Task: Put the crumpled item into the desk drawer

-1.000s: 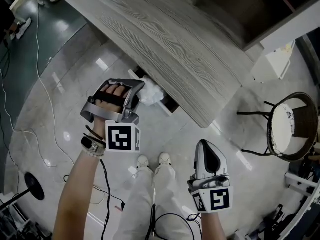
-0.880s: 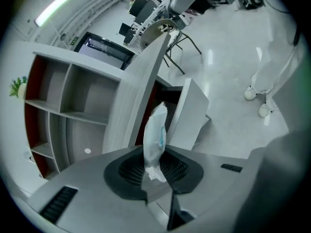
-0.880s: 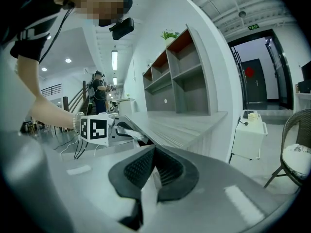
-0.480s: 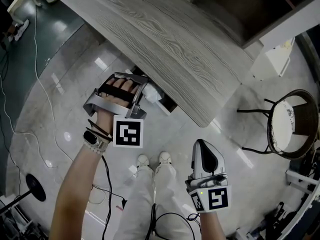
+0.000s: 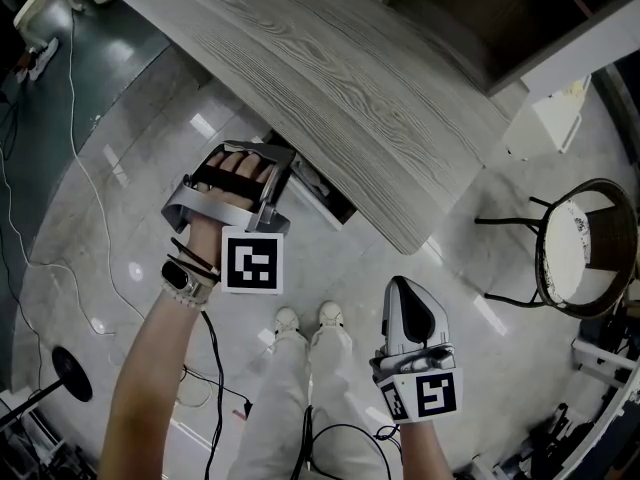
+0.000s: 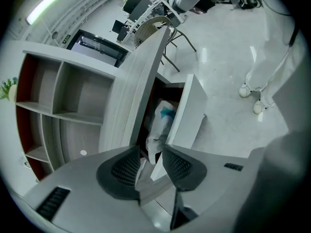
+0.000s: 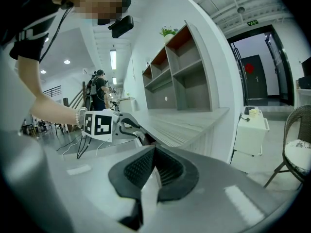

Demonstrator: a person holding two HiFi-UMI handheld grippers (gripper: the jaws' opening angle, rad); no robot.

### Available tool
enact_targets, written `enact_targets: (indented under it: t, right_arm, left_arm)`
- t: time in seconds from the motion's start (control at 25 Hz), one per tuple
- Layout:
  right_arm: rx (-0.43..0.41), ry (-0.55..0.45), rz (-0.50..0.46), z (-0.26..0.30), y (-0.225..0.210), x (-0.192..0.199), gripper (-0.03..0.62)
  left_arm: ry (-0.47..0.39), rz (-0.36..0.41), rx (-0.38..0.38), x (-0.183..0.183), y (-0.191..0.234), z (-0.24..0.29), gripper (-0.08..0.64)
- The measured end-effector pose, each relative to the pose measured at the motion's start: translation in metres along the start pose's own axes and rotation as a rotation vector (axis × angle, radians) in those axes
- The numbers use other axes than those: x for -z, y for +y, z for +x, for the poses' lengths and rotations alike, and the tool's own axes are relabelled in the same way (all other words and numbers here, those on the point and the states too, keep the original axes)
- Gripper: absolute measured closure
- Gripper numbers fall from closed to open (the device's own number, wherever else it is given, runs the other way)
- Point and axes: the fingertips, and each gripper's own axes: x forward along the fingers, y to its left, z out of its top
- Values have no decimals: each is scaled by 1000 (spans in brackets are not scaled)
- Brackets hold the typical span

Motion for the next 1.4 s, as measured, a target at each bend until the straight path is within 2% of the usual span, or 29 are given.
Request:
enact_targets:
  t: [0.24,0.32,0.4,0.64,0.72,0.88,1.0,1.16,1.24,1.4]
  right_arm:
    - [-8,-5,-26,2,3,-7,583]
    - [-17,-9,-48,1,7,-12,583]
    - [-25,-18,-66,-1,9,-21,583]
    - [-39,-58,-113,-11,10,-62,583]
    - [-47,-74,-131,-15,13,-77,583]
    - [-63,-107,-160,-28,22,-112,583]
    - [-86,-134,-197,-39,30,-142,583]
    - [-118,-182,-237,-54,41,-182,583]
    - [-128,-205,-249,-61,47,-200,583]
    - [-159,-245,-283,-76,60,-232,583]
  left_arm:
    - [-23,-28,-35,-1,1,-10,430]
    - [-36,-55,-65,-2,3,-20,497]
    - [-48,-106,-102,-2,8,-34,535]
    - [-113,-264,-152,-11,21,-86,552]
    - [-139,-342,-167,-12,31,-107,553]
    - [-198,-590,-185,-11,53,-153,553]
    - [-263,-764,-234,-9,79,-193,554]
    - [-353,-929,-311,-3,112,-249,554]
    - [-384,-964,-354,1,126,-277,554]
    - [-405,-924,-448,8,152,-333,554]
